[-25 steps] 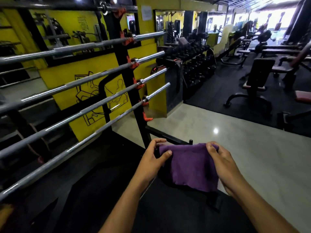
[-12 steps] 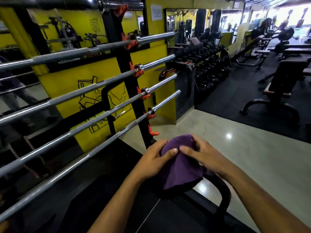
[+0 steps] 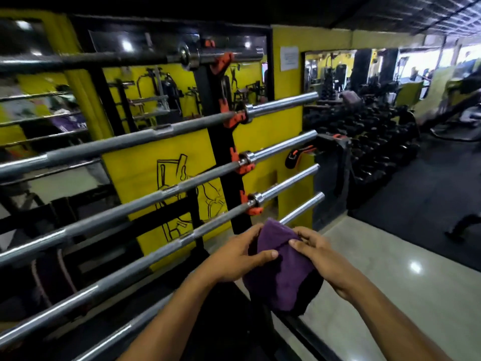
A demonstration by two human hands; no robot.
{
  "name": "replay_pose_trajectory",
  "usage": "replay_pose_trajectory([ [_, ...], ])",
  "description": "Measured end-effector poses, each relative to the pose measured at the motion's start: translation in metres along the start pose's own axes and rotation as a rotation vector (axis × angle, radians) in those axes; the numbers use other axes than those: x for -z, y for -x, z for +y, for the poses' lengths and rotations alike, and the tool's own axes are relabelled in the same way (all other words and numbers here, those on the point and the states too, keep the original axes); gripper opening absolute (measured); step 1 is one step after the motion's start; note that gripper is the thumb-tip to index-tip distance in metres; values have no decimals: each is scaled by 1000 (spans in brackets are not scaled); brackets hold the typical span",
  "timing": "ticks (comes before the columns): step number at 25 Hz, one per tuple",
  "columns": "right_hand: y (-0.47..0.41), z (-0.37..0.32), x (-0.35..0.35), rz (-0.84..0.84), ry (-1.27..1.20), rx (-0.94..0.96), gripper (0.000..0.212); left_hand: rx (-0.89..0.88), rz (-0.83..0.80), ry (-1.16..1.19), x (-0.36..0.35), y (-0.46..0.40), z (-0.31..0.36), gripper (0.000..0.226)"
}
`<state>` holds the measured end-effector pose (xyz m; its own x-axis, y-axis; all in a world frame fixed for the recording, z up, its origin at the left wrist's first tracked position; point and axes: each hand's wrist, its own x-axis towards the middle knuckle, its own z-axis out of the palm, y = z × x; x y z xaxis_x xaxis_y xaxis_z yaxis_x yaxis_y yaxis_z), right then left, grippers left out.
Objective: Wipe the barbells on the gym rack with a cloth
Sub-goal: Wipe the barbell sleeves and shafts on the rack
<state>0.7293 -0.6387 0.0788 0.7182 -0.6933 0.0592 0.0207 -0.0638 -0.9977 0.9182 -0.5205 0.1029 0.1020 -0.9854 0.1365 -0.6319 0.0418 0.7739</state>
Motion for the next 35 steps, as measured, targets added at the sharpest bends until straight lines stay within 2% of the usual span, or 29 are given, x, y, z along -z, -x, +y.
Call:
replay_pose_trajectory([
  [3,-73,-24,10,13,-51,130,21,-90,116,-105,45,-65,-1,38],
  [5,-111,-22,7,9,-203,147,51,-180,193,-168,76,-105,-2,30],
  [7,-140,-10,0,-8,-459,61,77,-246,230,-219,101,-142,-4,21],
  [8,-152,-7,-4,-6,-558,34,77,-262,228,-261,111,-158,-5,16],
  [10,-176,-9,-5,56,-616,53,58,-275,210,-345,127,-188,-5,16],
  [12,-198,-23,5,177,-604,83,45,-278,150,-379,143,-217,-3,29],
  [15,-225,-49,27,337,-657,43,38,-286,33,-481,158,-258,3,59],
  [19,-257,-74,70,518,-692,-22,19,-516,122,-915,186,-312,22,57],
  [22,-297,-86,115,622,-727,-4,20,-499,117,-1105,206,-358,39,61],
  [26,-367,-94,169,716,-711,124,20,-309,-70,-1179,221,-424,39,80],
  [29,-425,-99,206,739,-663,269,11,-199,-99,-1167,223,-462,37,84],
  [30,-448,-103,219,757,-621,296,13,-181,-91,-1142,225,-471,34,81],
  [33,-505,-114,249,800,-437,356,43,-190,-86,-1167,225,-484,22,71],
  [35,-532,-118,260,863,-360,413,41,-211,-88,-1200,225,-485,16,69],
])
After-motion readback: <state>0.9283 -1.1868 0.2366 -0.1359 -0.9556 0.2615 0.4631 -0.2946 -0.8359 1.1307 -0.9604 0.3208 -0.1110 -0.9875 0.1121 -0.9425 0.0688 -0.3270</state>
